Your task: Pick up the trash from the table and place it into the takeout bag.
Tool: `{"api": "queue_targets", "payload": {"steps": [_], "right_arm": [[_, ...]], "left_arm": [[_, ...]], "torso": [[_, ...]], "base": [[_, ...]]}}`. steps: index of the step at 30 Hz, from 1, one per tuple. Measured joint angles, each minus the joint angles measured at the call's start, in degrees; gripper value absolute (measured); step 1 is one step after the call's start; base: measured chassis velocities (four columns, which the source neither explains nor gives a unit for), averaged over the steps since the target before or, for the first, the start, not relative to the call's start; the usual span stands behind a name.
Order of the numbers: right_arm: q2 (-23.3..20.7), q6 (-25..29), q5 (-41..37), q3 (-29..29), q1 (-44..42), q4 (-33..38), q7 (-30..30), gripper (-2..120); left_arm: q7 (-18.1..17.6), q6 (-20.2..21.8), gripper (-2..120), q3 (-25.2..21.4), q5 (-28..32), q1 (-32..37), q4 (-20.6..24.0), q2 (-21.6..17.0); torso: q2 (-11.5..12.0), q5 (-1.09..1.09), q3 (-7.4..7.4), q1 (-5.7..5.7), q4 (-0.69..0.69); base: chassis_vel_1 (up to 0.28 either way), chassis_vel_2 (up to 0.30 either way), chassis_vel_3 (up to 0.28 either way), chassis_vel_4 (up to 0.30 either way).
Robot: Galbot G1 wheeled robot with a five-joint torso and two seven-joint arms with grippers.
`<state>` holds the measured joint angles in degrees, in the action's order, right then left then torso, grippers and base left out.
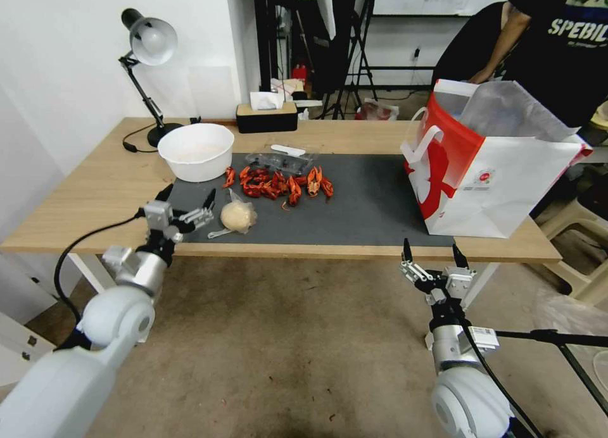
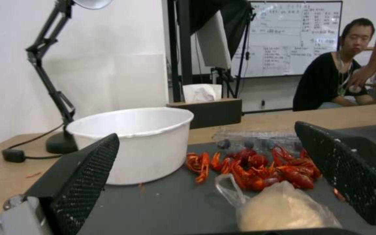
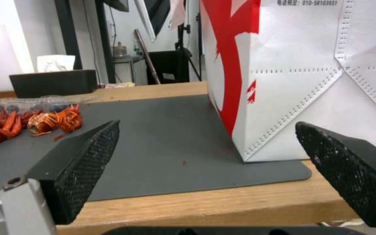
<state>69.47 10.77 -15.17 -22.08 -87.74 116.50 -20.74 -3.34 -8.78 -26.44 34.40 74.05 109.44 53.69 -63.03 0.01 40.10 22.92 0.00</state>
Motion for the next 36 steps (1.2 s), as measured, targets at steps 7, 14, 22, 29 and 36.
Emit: {"api": "queue_targets", "payload": {"steps": [7,14,22,29,36], "right_arm": [[0.1,0.1,0.0,0.1,0.3,-0.4,0.0,100],[0.2,0.1,0.0,0.2,0.3,-0.5,0.1,100],[0.1,0.3,0.0,0.2,0.2,-0.6,0.1,100],[0.2,0.3,0.0,0.3,0.2,-0.6,0.1,100],[0.2,0.5,0.1,0.4,0.1,-0.6,0.2,100]], "left_arm": [[1.3,-3.4,100,-4.4,-3.6,5.8,0.9,3.9],[2.0,-6.5,100,-6.2,-5.7,10.9,0.8,6.2],[2.8,-8.8,100,-7.0,-6.5,13.9,-0.1,7.4],[3.0,-9.3,100,-7.3,-6.6,14.3,-0.1,7.3],[3.1,-8.4,100,-5.2,-7.8,12.2,0.1,6.4]], "torso": [[0.0,-0.01,0.00,0.00,0.00],[0.0,-0.01,0.00,0.00,0.00],[0.0,-0.01,0.00,0.00,0.00],[0.0,-0.01,0.00,0.00,0.00],[0.0,-0.01,0.00,0.00,0.00]], "base": [[0.000,0.000,0.000,0.000],[0.000,0.000,0.000,0.000],[0.000,0.000,0.000,0.000],[0.000,0.000,0.000,0.000],[0.000,0.000,0.000,0.000]]}}
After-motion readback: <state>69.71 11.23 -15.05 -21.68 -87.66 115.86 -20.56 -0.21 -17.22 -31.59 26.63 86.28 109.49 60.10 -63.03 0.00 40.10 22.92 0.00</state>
